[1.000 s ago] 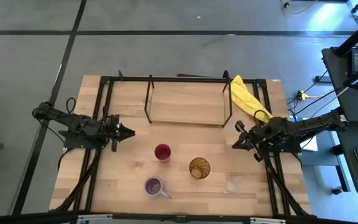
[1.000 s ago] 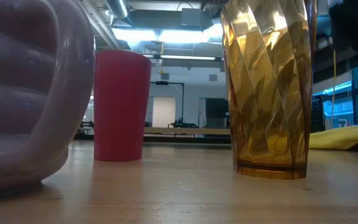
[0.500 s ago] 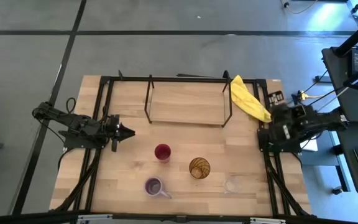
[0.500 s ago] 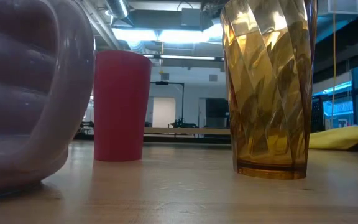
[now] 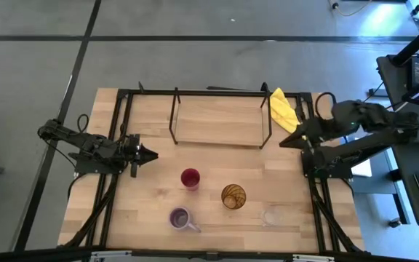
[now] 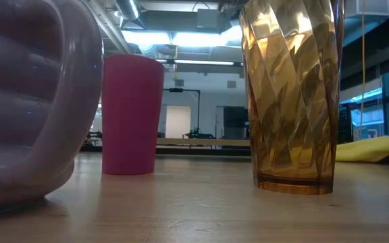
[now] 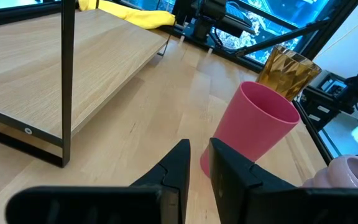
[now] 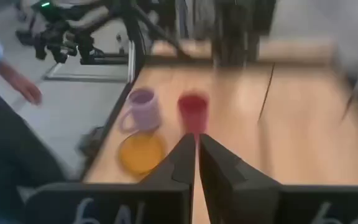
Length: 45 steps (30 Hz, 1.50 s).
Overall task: Stack small to large cups/mugs on shelf
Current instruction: Put the transparent mug on the shelf
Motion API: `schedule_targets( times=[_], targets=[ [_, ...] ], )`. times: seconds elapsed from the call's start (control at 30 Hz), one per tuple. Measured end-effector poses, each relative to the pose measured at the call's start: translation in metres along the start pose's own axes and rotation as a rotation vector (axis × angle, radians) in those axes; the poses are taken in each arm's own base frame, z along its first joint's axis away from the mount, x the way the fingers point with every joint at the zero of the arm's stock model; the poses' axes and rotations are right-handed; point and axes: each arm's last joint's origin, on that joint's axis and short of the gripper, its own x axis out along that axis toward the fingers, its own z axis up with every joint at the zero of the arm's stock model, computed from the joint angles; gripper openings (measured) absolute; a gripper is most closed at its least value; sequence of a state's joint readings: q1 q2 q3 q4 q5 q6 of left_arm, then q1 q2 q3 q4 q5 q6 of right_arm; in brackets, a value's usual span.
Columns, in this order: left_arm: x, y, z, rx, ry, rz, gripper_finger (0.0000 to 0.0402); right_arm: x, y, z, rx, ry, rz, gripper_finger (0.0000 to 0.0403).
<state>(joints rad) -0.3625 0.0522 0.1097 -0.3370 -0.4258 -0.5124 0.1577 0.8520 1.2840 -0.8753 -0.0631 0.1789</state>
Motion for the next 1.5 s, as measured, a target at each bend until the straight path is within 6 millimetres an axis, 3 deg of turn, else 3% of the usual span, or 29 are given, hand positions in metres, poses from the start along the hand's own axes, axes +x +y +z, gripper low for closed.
schedule_targets(
  times=[0.2,0.37,0.7,1.1,1.2,1.37,1.5],
  targets=[
    [0.0,0.0,0.0,0.0,0.0,0.0,0.0053,0.006,0.001,0.01,0.436,0.056,-0.023,0.0023],
    [0.0,0.0,0.0,0.001,0.0,0.0,0.0053,0.016,0.003,0.02,0.57,-0.012,0.006,0.0023],
    [0.0,0.0,0.0,0.0,0.0,0.0,0.0053,0.041,0.005,0.041,0.445,-0.135,0.075,0.0023],
    [0.0,0.0,0.0,0.0,0.0,0.0,0.0053,0.108,0.002,0.045,0.389,-0.075,0.048,0.0023],
    [0.0,0.0,0.0,0.0,0.0,0.0,0.0053,0.119,0.001,0.054,0.395,-0.155,0.059,0.0023],
    [0.0,0.0,0.0,0.0,0.0,0.0,0.0053,0.11,-0.005,0.078,0.308,-0.354,0.199,0.0023],
    [0.0,0.0,0.0,0.0,0.0,0.0,0.0053,0.088,-0.013,0.076,0.241,-0.181,0.022,0.0023]
  ],
)
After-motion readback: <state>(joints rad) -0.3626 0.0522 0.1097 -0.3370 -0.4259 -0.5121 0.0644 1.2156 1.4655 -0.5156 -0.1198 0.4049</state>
